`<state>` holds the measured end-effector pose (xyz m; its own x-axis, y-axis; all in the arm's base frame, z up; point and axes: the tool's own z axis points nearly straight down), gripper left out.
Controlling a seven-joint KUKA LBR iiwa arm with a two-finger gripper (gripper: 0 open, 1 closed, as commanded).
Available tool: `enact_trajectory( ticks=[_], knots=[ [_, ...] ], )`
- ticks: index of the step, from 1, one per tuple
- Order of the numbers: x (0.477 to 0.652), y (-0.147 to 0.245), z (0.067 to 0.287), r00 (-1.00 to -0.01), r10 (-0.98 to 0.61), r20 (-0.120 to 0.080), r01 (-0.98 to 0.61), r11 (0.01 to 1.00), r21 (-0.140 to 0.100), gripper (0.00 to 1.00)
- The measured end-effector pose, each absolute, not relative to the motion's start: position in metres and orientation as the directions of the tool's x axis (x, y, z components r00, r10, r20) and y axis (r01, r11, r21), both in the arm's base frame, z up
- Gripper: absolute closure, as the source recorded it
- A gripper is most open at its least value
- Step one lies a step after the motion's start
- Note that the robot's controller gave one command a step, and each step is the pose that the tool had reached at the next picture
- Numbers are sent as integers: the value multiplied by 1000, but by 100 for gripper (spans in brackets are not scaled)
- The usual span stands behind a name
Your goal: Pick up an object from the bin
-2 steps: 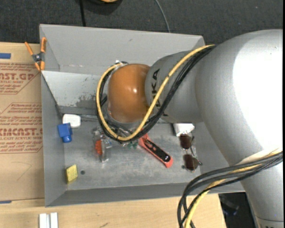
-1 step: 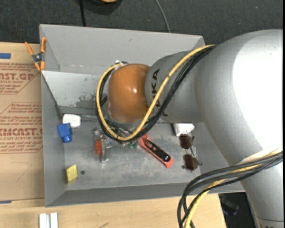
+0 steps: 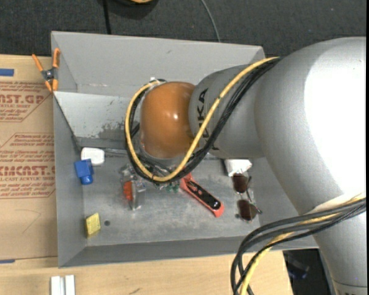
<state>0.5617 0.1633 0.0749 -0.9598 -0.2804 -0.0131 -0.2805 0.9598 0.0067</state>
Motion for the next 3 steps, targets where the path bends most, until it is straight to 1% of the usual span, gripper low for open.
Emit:
enact_trajectory(
  ticks=[1, 2, 3],
  knots=[
    [561, 163, 92, -960, -281, -10, -281, 960, 7, 100],
    [562, 164, 106, -960, -281, -16, -281, 960, 6, 100],
    [563, 164, 114, -960, -281, -18, -281, 960, 6, 100]
  ],
)
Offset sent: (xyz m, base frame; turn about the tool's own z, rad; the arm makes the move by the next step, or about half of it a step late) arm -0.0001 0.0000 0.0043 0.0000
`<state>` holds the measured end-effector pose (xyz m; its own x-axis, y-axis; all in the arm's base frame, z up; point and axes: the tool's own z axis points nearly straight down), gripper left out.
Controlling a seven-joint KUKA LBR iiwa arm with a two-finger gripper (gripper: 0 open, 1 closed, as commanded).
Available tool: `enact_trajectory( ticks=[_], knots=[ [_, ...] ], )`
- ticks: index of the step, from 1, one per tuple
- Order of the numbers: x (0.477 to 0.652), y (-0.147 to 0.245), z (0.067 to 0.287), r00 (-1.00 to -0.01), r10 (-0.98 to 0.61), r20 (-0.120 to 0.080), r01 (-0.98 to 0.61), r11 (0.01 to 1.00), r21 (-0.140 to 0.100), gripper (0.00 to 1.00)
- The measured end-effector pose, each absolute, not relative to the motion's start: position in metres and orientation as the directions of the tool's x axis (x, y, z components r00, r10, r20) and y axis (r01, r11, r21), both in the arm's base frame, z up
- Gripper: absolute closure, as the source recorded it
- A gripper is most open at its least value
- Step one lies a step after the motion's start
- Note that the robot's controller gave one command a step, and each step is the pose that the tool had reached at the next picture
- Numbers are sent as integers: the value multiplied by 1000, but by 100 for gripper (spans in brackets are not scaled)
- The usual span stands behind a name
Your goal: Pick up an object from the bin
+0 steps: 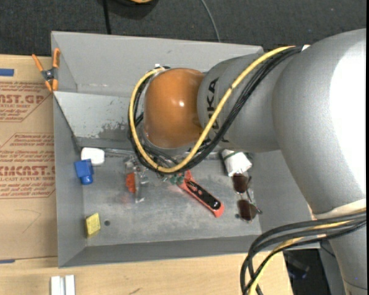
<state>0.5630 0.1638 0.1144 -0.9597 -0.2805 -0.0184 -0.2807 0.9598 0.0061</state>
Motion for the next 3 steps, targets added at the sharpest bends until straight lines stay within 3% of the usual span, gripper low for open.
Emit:
enact_trajectory(
  ticks=[3],
  knots=[
    [562, 164, 125, -960, -281, -14, -281, 960, 6, 100]
  ],
)
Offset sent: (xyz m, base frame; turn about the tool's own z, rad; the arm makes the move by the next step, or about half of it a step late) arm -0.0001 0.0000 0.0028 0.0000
